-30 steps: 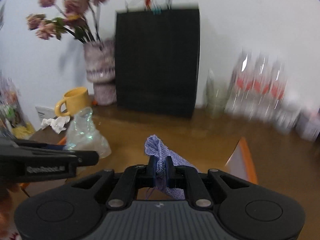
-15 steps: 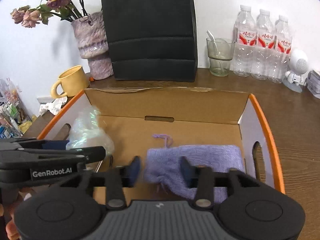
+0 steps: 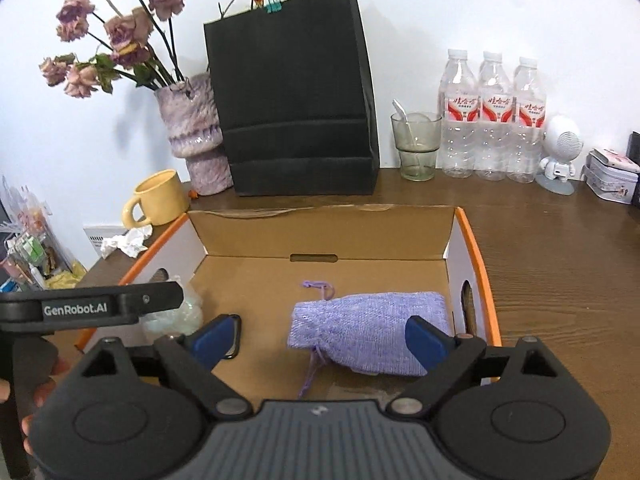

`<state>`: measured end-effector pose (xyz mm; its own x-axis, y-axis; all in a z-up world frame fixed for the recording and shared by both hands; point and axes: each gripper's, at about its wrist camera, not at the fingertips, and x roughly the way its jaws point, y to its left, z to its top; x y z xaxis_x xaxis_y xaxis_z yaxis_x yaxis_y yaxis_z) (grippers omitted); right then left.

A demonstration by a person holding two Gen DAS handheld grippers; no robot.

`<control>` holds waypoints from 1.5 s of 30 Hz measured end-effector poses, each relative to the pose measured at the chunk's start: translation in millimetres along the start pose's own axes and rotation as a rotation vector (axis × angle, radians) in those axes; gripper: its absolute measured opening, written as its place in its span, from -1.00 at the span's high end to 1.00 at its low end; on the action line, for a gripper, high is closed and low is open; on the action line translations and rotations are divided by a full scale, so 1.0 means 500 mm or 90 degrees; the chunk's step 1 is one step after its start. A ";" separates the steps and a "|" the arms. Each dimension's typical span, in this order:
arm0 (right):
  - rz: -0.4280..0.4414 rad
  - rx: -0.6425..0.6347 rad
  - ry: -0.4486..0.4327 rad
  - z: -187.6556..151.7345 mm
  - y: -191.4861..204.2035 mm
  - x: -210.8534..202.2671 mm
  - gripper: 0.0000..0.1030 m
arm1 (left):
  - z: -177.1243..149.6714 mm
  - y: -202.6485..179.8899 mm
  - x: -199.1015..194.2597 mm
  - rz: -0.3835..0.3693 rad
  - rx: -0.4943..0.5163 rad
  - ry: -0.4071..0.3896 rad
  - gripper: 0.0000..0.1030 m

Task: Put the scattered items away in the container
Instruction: 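Lift bag and pouch into the box and open both tools, then grasp the red rose with the left tool while the right grasps the plush sheep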

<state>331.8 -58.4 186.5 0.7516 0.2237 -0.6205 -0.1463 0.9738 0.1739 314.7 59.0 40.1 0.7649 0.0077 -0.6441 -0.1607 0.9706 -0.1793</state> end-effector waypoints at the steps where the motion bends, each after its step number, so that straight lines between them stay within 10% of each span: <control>1: 0.000 0.000 -0.004 -0.001 0.001 -0.010 -0.79 | -0.001 0.000 -0.008 0.000 0.002 -0.003 -1.00; 25: 0.014 -0.073 -0.101 -0.184 0.017 -0.253 -0.82 | -0.176 0.086 -0.264 -0.015 0.063 -0.130 -1.00; 37: -0.062 -0.090 -0.086 -0.316 0.025 -0.213 -0.82 | -0.301 0.112 -0.217 0.016 0.099 -0.075 -1.00; 45: -0.062 -0.021 -0.089 -0.283 -0.040 -0.196 -0.82 | -0.306 0.125 -0.183 0.013 0.070 -0.057 -0.73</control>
<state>170.1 -94.2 135.5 0.8453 0.1233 -0.5199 -0.0884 0.9919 0.0915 139.2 81.9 -26.2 0.8155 0.0449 -0.5770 -0.1121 0.9904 -0.0814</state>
